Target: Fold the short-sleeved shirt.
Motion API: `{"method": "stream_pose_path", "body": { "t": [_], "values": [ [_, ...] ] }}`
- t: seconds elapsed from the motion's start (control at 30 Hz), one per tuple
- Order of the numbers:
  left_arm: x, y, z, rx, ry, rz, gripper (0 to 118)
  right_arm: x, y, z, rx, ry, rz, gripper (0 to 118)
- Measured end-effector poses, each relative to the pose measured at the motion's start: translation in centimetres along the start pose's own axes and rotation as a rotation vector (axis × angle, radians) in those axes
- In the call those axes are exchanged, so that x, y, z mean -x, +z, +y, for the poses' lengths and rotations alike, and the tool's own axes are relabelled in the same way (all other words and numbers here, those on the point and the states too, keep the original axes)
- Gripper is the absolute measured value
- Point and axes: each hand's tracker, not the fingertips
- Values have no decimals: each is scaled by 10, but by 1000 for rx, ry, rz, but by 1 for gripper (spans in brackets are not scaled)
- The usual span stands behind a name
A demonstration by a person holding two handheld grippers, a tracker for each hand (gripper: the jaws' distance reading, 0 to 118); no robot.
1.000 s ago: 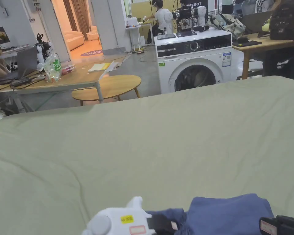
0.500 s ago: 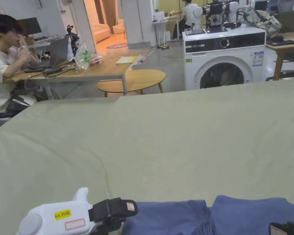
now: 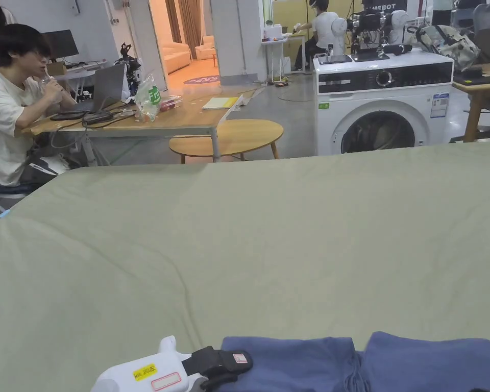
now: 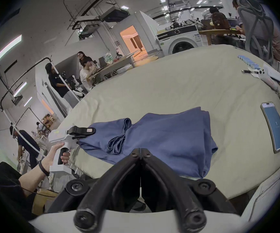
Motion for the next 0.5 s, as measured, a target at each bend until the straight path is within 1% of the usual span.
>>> {"method": "stream_pose_path", "body": {
  "t": [0.03,0.1,0.2,0.23,0.27,0.37,0.43,0.5],
  "values": [
    [-5,13,1,-19,-9,-56,2,-2,1,1,1,-3,2,0],
    [-28,34,5,-42,-76,-78,2,-4,0,3,-1,-4,4,0],
    [-75,74,16,-110,-183,-53,2,-5,-2,9,-1,8,8,0],
    [-98,82,17,-141,-258,-23,2,-4,-2,11,-2,14,7,0],
    [-112,84,18,-145,-303,-1,2,-5,-3,12,-5,15,5,0],
    [-153,57,5,-56,-423,24,2,-7,-2,13,-27,-15,19,0],
    [-172,6,-24,30,-569,100,2,-8,-2,13,-39,-39,26,0],
    [-176,-47,-47,119,-619,161,2,-7,3,10,-45,-41,26,0]
  ]
}}
